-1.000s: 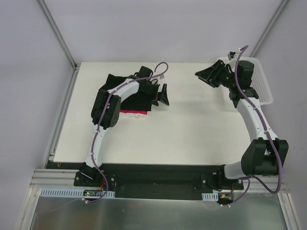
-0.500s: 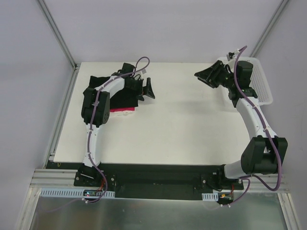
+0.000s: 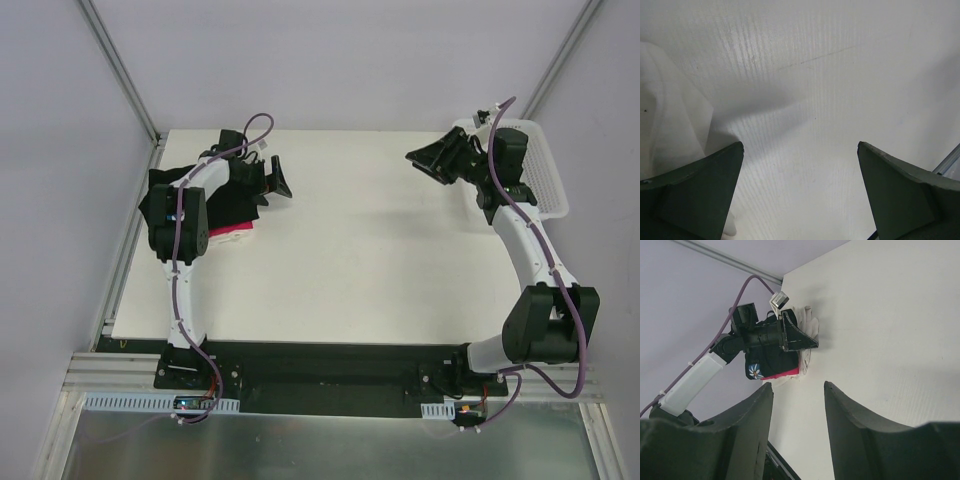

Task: Fold and stack the t-shirts
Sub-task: Put the neatly folded tshirt into the corner of the board with both arms

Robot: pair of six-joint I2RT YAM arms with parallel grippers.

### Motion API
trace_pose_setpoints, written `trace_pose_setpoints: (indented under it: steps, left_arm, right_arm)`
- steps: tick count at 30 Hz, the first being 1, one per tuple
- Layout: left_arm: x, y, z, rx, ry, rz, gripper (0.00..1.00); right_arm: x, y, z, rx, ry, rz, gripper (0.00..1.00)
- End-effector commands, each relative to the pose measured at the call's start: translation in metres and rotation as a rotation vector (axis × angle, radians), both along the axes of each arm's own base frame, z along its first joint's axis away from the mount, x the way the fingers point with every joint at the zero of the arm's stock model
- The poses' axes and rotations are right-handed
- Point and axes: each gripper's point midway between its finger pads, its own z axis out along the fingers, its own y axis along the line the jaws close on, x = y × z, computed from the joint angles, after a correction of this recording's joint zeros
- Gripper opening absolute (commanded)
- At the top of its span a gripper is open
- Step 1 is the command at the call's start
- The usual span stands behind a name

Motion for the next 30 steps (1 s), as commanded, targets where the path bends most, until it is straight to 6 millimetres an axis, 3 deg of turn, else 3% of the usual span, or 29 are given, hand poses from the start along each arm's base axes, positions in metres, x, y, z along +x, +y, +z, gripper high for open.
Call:
trace_pose_setpoints:
  steps: [1,12,18,21,25,26,28,29,30]
  left_arm:
    - [-0.015,0.020,-0.020,0.103,0.069,0.034,0.99]
    - [-0.011,0.008,0.000,0.049,0.030,0.003,0.99]
    - [0.001,-0.014,0.038,0.022,-0.062,-0.029,0.99]
    - [0.006,-0.032,0.066,0.013,-0.132,-0.056,0.99]
    - [0.008,-0.058,0.118,0.039,-0.296,-0.111,0.99]
    - [0.003,-0.069,0.143,0.046,-0.366,-0.132,0.99]
    - [0.006,-0.072,0.166,0.082,-0.485,-0.123,0.99]
    - [-0.002,-0.077,0.198,0.069,-0.574,-0.125,0.99]
    - [0.000,-0.079,0.205,0.052,-0.637,-0.109,0.99]
  right_arm:
    - [-0.001,0.001,0.013,0.016,-0.057,0.021,0.48]
    - [-0.001,0.000,0.010,0.015,-0.051,0.013,0.48]
    - [-0.002,0.000,0.009,0.016,-0.048,0.010,0.48]
    - [-0.004,-0.001,0.012,0.010,-0.056,0.003,0.48]
    - [-0.003,-0.003,0.007,-0.006,-0.048,-0.008,0.48]
    - [-0.002,-0.004,0.004,-0.016,-0.045,-0.008,0.48]
    - [-0.002,-0.005,0.000,-0.024,-0.038,-0.019,0.48]
    - [-0.001,-0.006,-0.001,-0.033,-0.045,-0.018,0.48]
    - [-0.002,-0.005,-0.002,-0.037,-0.047,-0.018,0.48]
